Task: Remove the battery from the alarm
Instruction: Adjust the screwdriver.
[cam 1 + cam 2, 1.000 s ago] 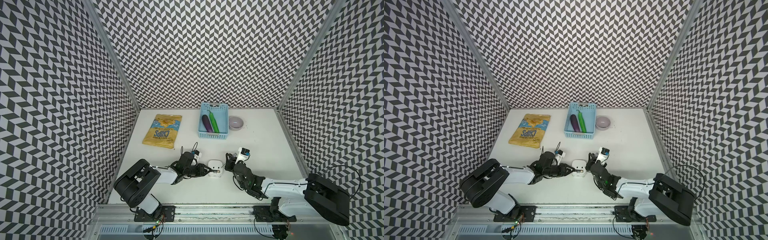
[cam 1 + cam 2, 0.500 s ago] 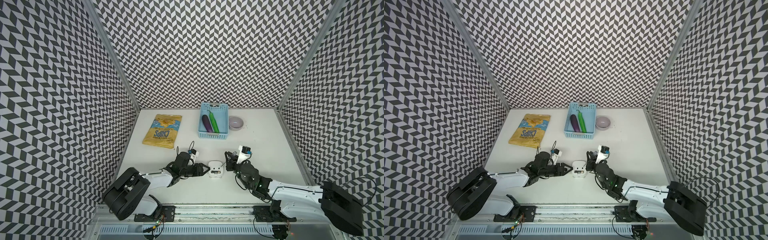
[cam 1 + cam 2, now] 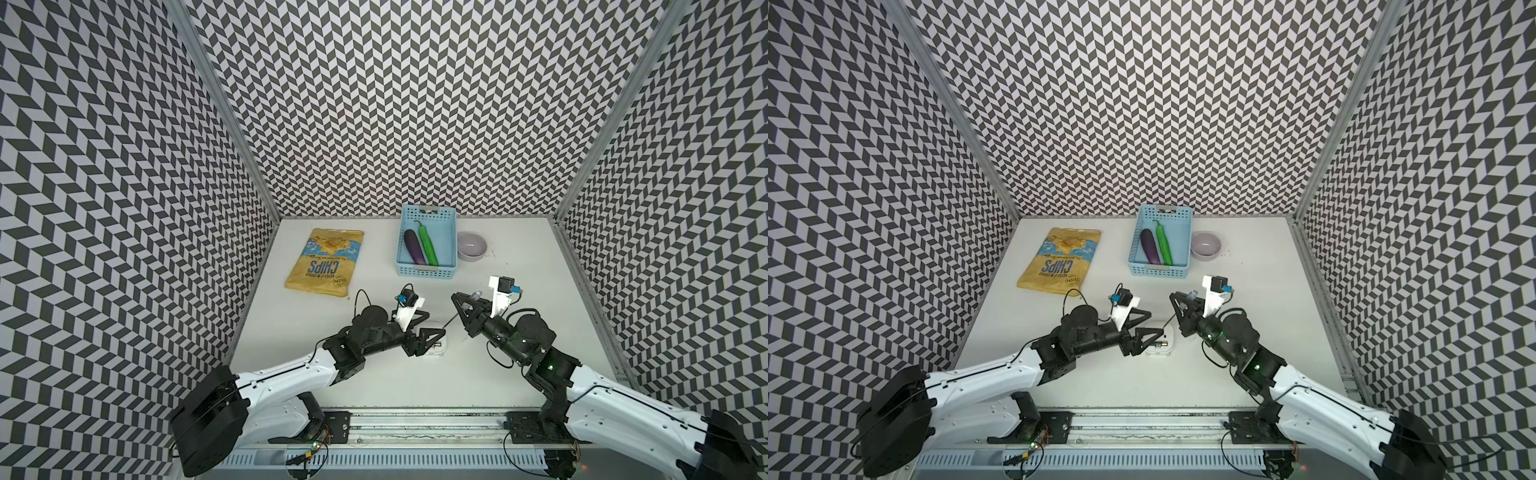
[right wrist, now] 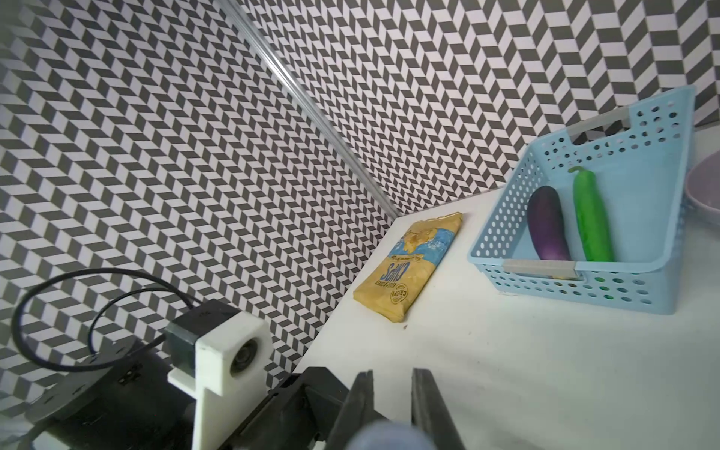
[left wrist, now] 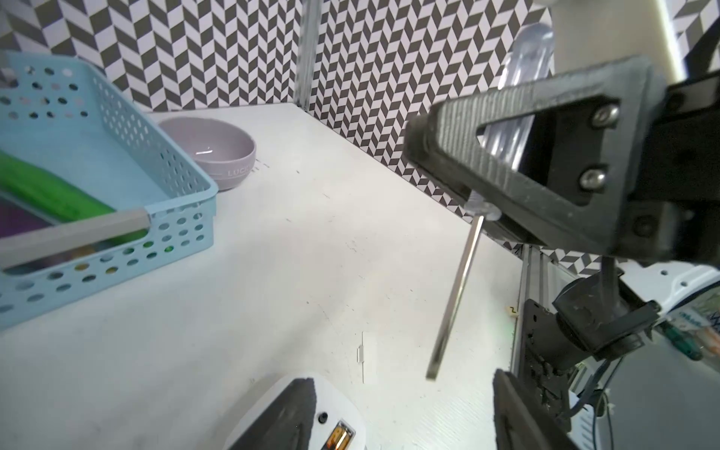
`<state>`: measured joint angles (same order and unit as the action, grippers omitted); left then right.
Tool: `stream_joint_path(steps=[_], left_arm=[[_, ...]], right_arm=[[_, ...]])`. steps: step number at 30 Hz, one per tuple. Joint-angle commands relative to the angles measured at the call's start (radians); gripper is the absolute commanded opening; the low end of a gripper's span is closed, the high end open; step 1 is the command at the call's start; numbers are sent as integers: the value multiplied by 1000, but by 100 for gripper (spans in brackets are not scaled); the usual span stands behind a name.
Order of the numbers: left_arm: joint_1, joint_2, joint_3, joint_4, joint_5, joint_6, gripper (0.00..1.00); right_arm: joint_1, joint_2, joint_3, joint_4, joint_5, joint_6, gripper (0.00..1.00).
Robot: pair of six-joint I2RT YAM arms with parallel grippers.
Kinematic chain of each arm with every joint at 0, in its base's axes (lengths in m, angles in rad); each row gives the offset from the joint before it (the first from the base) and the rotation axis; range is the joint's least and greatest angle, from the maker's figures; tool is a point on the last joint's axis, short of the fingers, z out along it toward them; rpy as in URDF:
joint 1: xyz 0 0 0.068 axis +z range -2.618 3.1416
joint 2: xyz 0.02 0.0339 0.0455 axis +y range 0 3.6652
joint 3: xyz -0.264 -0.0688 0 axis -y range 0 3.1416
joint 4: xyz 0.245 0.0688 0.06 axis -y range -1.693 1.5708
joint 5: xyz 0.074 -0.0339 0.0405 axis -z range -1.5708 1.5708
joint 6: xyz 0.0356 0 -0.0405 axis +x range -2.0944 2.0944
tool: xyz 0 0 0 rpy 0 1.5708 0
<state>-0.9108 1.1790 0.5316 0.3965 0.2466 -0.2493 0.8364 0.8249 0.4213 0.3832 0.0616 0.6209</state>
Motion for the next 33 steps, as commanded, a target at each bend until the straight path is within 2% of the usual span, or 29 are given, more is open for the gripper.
stream_joint_path(steps=[1, 4, 8, 12, 16, 22, 26, 28, 31, 33], left_arm=[[-21, 66, 85, -17, -55, 116, 69], [-36, 107, 128, -18, -51, 129, 64], [-46, 103, 137, -31, -70, 145, 47], [-47, 73, 109, -21, -67, 150, 23], [-46, 67, 96, -19, -49, 156, 1], [-47, 78, 90, -13, -41, 165, 0], [-47, 75, 78, 1, -35, 169, 0], [-46, 73, 74, 5, -28, 172, 0], [-46, 70, 69, 5, -28, 170, 0], [-46, 68, 68, 7, -35, 164, 0]], right_arm=[[-3, 6, 49, -33, -106, 12, 0], [-3, 21, 48, -15, -136, 29, 0], [-3, 21, 47, -51, -94, 50, 0], [-5, 6, 34, -35, -57, 53, 0], [-11, 32, 74, -90, -91, 36, 4], [-59, 17, 91, -125, -177, 55, 29], [-101, -11, 89, -127, -230, 69, 33], [-107, -10, 89, -134, -240, 67, 28], [-110, 7, 88, -134, -259, 65, 7], [-111, 16, 89, -129, -272, 65, 0]])
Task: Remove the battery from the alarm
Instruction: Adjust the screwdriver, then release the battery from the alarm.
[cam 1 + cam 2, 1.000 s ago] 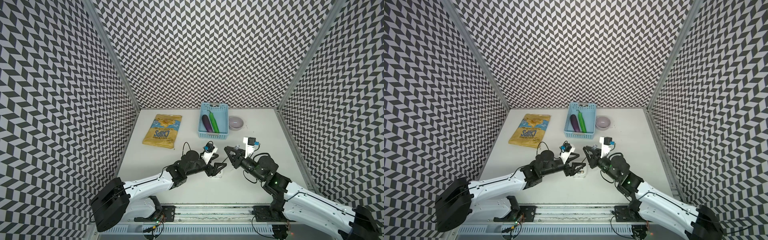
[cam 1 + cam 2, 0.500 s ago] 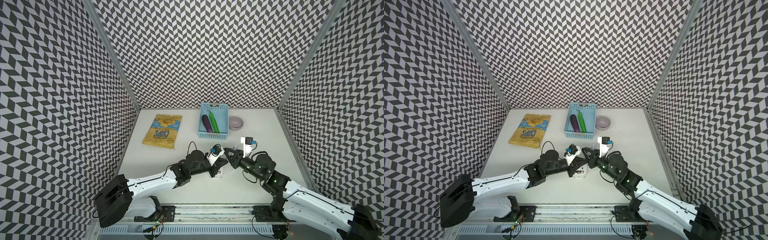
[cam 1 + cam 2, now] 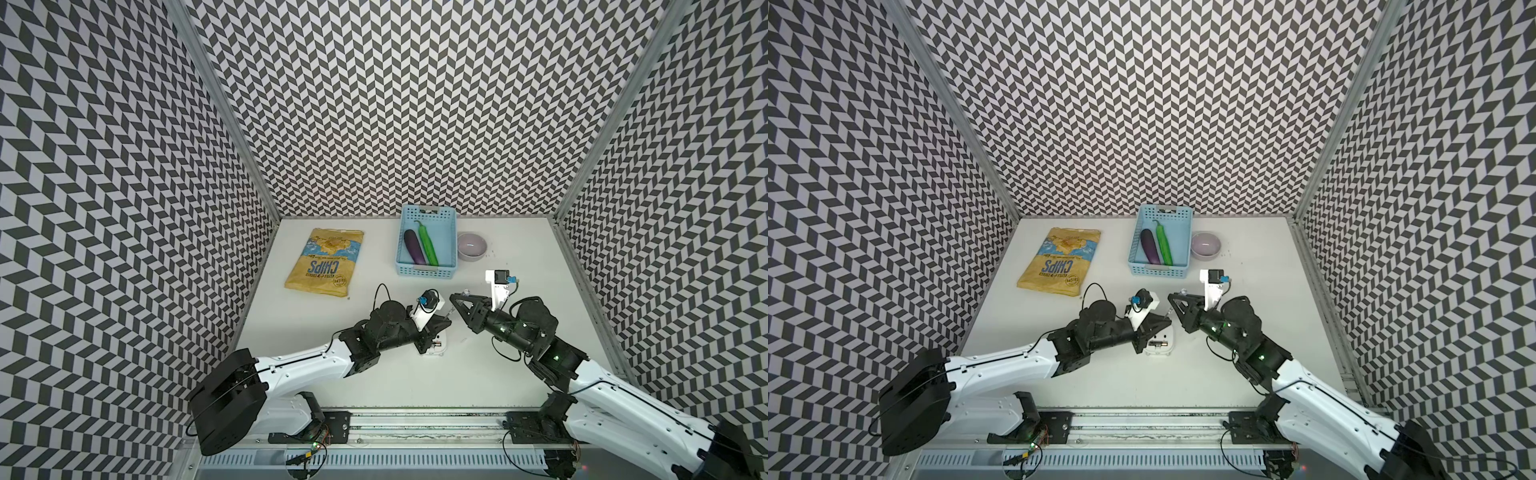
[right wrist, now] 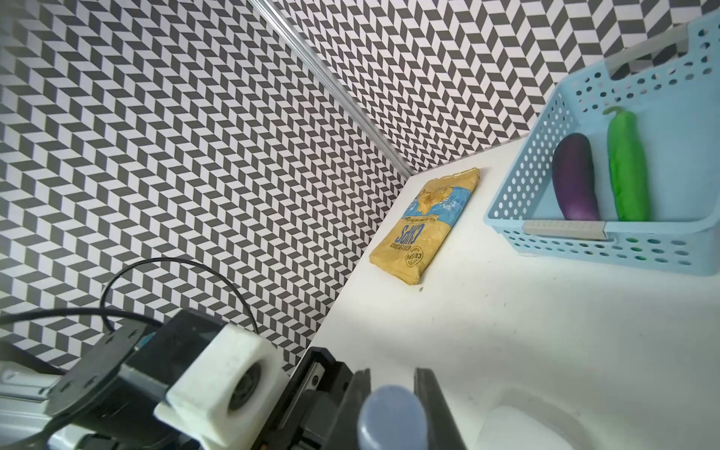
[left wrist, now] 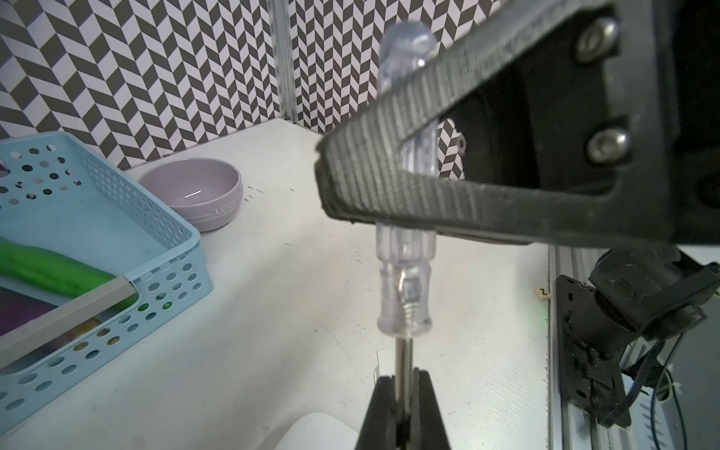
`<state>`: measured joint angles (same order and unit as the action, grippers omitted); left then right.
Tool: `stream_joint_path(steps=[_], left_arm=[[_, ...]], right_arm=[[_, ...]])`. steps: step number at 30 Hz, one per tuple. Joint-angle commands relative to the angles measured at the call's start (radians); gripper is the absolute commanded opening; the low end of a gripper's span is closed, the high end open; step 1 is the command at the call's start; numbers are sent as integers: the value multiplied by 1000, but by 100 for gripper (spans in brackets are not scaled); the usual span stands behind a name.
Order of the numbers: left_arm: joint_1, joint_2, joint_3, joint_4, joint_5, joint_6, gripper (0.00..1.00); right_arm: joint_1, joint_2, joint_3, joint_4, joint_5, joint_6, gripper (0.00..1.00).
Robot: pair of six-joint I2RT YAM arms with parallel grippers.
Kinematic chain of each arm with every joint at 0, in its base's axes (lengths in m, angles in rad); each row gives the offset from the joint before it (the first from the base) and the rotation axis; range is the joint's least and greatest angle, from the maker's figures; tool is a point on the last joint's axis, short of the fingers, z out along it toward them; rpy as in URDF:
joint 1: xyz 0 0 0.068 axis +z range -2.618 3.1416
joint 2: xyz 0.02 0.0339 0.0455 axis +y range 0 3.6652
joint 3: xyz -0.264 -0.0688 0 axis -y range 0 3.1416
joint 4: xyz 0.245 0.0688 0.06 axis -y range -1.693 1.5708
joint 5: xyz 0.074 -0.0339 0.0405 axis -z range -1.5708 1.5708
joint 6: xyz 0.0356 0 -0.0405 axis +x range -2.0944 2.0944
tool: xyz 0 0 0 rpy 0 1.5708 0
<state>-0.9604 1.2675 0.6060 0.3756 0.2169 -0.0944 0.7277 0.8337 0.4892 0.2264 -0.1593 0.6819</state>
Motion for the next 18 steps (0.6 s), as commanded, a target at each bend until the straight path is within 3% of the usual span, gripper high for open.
stream_joint_path(steps=[1, 2, 5, 9, 13, 18], left_arm=[[3, -20, -7, 28, -5, 7, 0], [3, -22, -6, 27, -7, 3, 6], [11, -42, -14, 5, -21, -26, 49], [44, -139, -105, -25, -30, -117, 79], [131, -247, -231, -93, 19, -304, 85], [254, -226, -356, -65, 230, -493, 76]], right_arm=[[-2, 10, 23, 28, -54, 4, 0], [-2, 13, 25, 28, -54, 1, 0], [-6, 6, 40, -18, -8, -28, 0], [-16, -2, 66, -107, 107, -103, 0], [-16, 22, 51, -119, 183, -188, 0], [25, 65, 3, -113, 306, -137, 0]])
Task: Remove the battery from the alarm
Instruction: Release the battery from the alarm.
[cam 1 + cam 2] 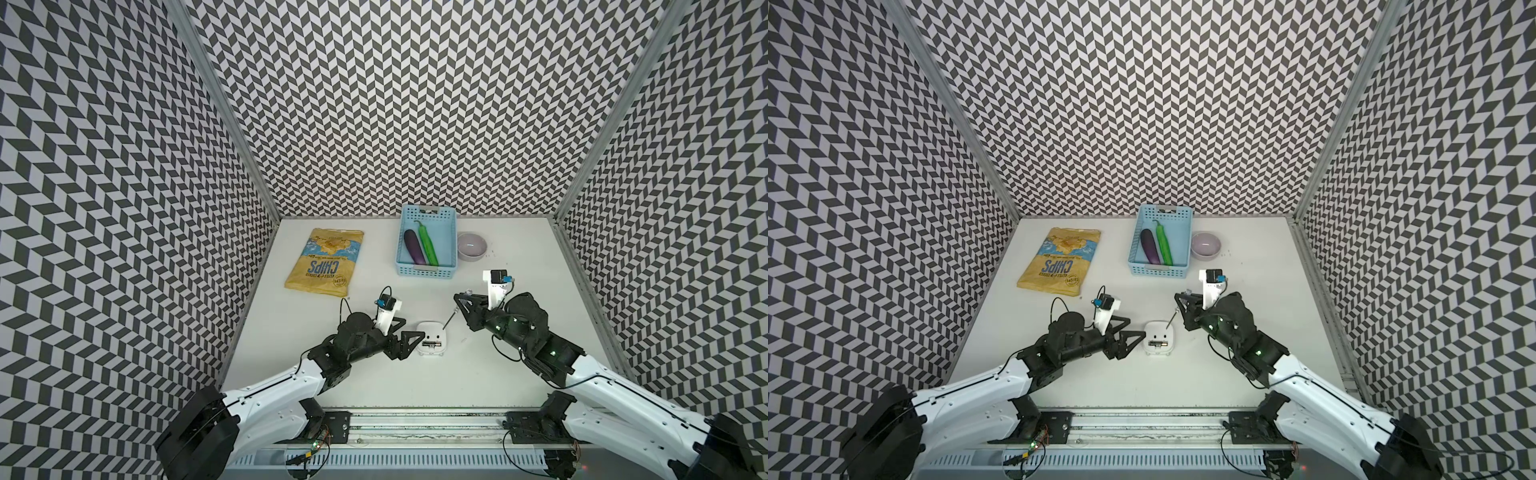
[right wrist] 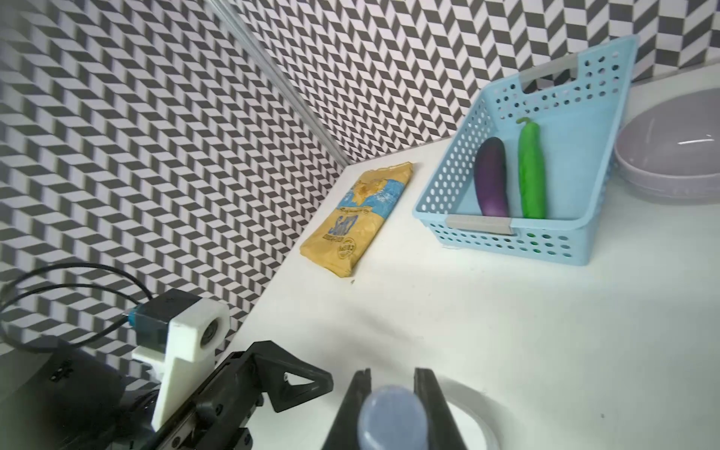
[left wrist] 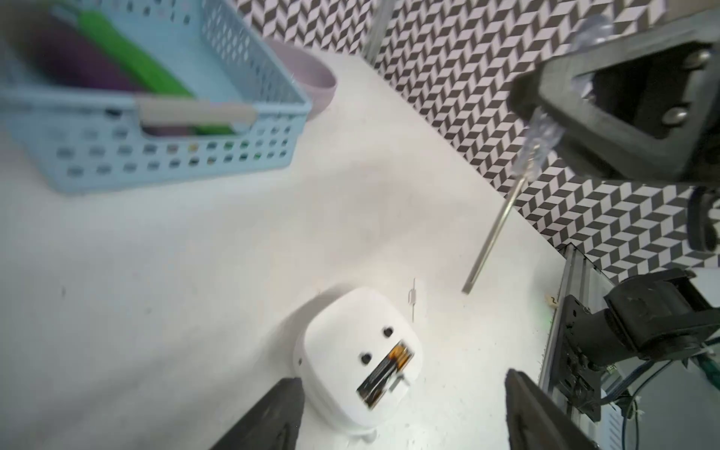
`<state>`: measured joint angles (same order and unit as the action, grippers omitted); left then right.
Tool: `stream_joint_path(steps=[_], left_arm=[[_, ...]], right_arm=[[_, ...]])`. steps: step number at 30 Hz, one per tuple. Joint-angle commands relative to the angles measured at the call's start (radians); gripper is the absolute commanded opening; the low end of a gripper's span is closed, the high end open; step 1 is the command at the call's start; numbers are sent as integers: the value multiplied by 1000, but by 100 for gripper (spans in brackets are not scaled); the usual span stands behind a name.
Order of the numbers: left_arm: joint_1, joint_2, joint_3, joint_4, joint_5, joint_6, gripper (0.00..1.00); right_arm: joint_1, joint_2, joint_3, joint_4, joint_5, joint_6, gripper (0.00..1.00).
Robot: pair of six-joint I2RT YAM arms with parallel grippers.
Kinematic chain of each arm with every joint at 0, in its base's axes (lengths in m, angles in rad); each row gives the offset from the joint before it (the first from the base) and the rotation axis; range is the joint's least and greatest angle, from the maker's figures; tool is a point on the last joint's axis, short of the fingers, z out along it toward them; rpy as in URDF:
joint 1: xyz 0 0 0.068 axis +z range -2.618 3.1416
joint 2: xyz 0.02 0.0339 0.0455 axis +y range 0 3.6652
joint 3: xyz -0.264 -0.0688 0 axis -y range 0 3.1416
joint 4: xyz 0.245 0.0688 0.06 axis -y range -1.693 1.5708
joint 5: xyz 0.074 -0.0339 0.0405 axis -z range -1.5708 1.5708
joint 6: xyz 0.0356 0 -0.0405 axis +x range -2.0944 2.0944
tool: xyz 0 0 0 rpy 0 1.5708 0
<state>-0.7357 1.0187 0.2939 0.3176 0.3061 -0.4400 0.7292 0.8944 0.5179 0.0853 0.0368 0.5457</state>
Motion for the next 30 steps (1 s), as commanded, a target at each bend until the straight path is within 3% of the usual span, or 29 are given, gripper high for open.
stream_joint_path(steps=[1, 8, 16, 30], left_arm=[[35, 46, -55, 23, 167, -161, 75], [48, 269, 4, 113, 285, -194, 71], [48, 374, 45, 154, 234, -221, 63], [37, 490, 119, 97, 158, -219, 51]], right_arm=[[42, -3, -49, 56, 139, 15, 0], [174, -56, -139, 87, 341, 167, 0], [285, -38, -185, 97, 516, 276, 0], [296, 63, -183, 205, 516, 257, 0]])
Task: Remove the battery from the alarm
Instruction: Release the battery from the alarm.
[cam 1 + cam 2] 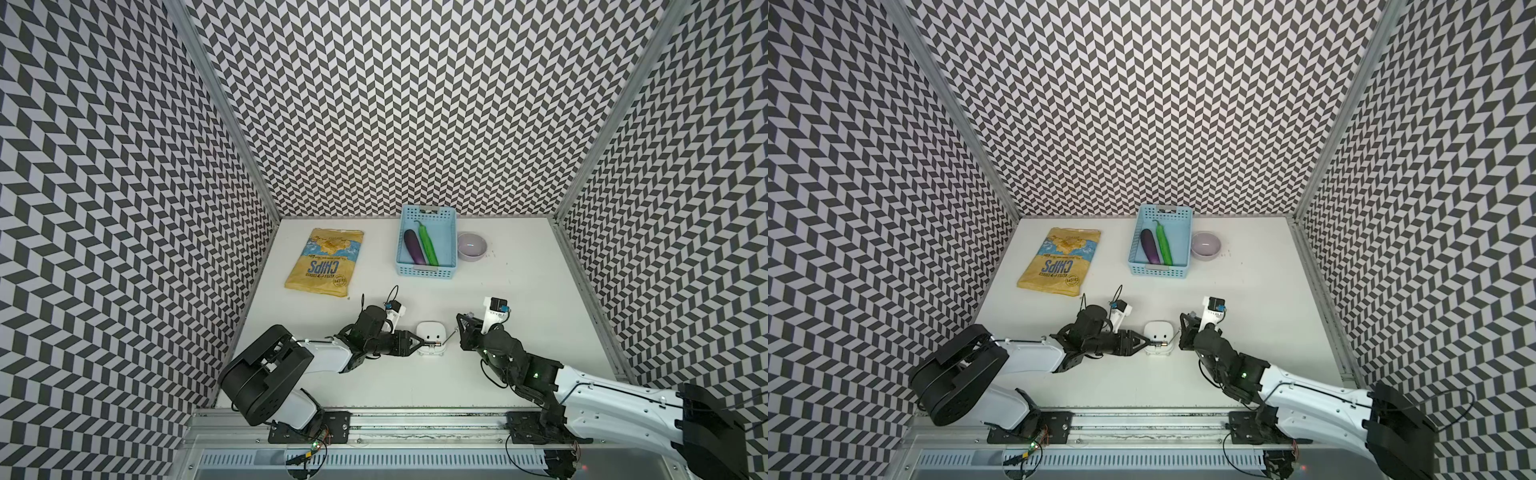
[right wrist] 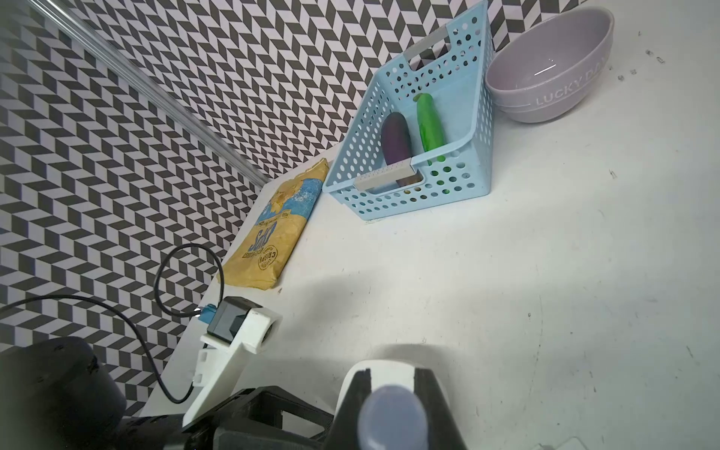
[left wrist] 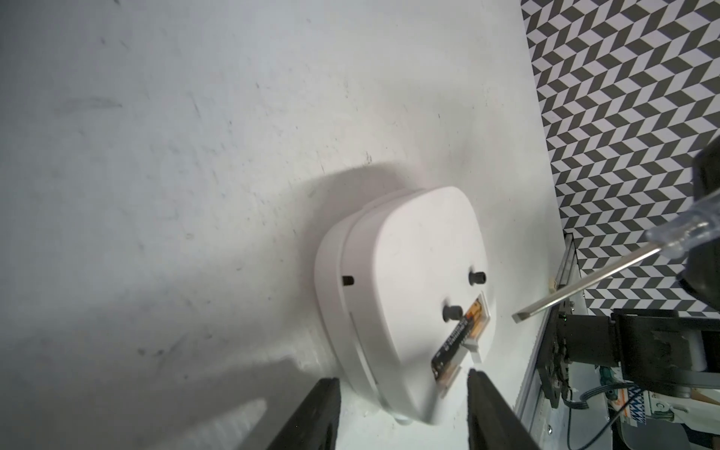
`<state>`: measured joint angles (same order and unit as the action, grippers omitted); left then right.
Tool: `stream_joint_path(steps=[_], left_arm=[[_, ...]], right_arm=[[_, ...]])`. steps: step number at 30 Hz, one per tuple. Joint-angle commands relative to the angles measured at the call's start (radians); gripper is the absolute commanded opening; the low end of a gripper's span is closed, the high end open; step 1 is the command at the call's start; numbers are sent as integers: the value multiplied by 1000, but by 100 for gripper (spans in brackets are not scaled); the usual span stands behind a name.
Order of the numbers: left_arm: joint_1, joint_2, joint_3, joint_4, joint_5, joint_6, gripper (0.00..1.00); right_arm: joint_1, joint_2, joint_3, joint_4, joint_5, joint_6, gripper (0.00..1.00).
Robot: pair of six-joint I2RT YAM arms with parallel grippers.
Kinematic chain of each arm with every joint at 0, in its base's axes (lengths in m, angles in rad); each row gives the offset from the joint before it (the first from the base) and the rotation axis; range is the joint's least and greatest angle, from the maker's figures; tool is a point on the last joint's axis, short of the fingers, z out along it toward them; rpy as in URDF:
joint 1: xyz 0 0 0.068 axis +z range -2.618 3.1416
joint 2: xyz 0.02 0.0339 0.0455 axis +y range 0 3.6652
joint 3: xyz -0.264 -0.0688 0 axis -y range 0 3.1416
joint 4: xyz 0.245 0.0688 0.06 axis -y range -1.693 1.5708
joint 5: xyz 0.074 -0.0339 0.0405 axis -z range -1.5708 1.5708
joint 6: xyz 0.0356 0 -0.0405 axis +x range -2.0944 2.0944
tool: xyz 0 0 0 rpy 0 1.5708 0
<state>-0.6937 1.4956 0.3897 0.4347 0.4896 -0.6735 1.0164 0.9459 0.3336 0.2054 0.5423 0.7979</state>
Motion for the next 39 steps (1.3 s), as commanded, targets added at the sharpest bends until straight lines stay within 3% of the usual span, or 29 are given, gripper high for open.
stream_joint_path(steps=[1, 8, 23, 27, 35, 39], left_arm=[[-7, 21, 24, -22, -32, 13, 51], [-20, 66, 38, -34, -54, 2, 45], [-39, 70, 54, -77, -73, 1, 45], [-45, 84, 61, -85, -73, 2, 44], [-57, 105, 74, -97, -77, 2, 38], [-58, 102, 74, -103, -82, 2, 38]], right_arm=[[10, 19, 1, 91, 10, 4, 0], [20, 60, 13, 82, 33, -3, 0], [40, 141, 19, 86, 80, -9, 0], [40, 143, 5, 93, 59, 79, 0], [27, 88, -97, 293, -12, 219, 0], [27, 78, -24, 148, 31, 136, 0]])
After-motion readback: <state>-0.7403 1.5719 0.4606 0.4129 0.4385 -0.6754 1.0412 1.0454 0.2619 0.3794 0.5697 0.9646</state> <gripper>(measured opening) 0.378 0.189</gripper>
